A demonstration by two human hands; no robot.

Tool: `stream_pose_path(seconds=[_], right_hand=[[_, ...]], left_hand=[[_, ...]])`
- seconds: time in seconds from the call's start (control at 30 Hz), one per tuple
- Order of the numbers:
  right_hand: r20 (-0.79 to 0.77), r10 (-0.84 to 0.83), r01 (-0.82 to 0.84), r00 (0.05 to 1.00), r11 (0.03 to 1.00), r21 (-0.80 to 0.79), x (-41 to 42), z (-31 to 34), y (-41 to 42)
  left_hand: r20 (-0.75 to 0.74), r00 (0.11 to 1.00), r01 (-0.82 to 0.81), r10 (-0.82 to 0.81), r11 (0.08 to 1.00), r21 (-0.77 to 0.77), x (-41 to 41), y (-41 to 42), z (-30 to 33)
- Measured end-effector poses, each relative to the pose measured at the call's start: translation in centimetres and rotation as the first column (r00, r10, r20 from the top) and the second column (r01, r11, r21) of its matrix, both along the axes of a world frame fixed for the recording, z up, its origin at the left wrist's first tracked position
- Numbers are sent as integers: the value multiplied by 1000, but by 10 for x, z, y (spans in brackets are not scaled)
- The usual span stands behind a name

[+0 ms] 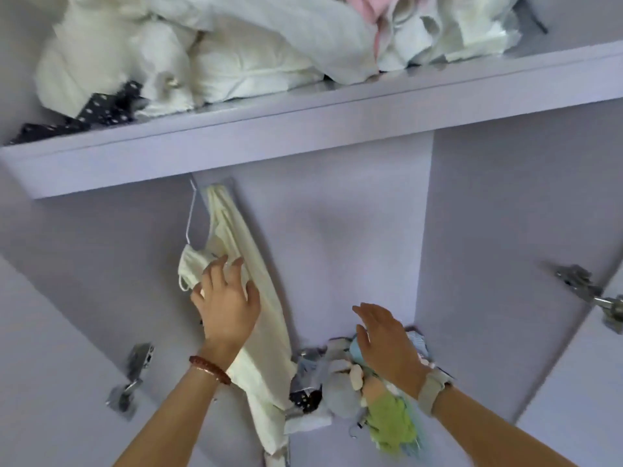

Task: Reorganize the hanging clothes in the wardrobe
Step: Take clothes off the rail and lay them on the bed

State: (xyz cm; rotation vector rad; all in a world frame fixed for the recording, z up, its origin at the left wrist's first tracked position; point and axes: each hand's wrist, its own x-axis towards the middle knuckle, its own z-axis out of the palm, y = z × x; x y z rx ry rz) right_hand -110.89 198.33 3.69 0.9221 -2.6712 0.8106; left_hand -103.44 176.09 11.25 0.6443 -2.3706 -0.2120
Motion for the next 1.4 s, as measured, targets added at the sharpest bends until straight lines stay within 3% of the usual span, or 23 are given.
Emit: stream_pose_path(seconds=[0.13, 0.33, 0.43, 0.5, 0.63, 0.73, 0.87, 0.93, 1.03, 1.17, 1.23, 1.33, 1.4], right_hand=[[4, 107, -107, 994, 993, 48, -11, 6, -47], [7, 131, -131, 991, 990, 56, -18, 14, -70], [45, 155, -155, 987, 988, 17, -25, 21, -76], [83, 200, -195, 976, 979, -58, -31, 31, -80], [273, 241, -144, 931, 932, -334, -43, 77, -102], [495, 366, -42, 788, 834, -550, -41, 120, -120], [645, 495, 110, 583, 738, -666, -28, 128, -129], [693, 402, 218, 599, 750, -624, -18, 109, -115], [696, 149, 242, 702, 870, -430, -11, 69, -77], [588, -53, 229, 807, 946, -230, 0, 40, -23], [527, -97, 237, 844, 950, -203, 12, 36, 6], [487, -201, 336, 850, 918, -209, 40, 32, 59], [476, -283, 410, 833, 892, -188, 65, 26, 99]], left_hand=[[130, 971, -221, 200, 957, 185, -10, -58, 16], [156, 984, -160, 87, 820, 549, -54, -109, 10], [142, 989, -99, 29, 850, 517, -70, -107, 8], [38, 999, -44, 30, 879, 475, -75, -96, 13], [-132, 991, 77, -30, 926, 370, -61, -53, 28], [-163, 969, 225, -185, 931, 286, -34, -10, 13], [-13, 920, 379, -393, 877, 295, 2, 38, -27], [101, 856, 464, -507, 840, 281, 14, 51, -42], [251, 752, 533, -609, 787, 310, 21, 45, -55], [93, 849, 467, -519, 821, 328, 5, 30, -59], [61, 834, 508, -548, 806, 305, -10, 38, -57], [149, 706, 668, -692, 721, 183, -30, 77, -60], [230, 513, 795, -827, 559, 235, -34, 114, -68]])
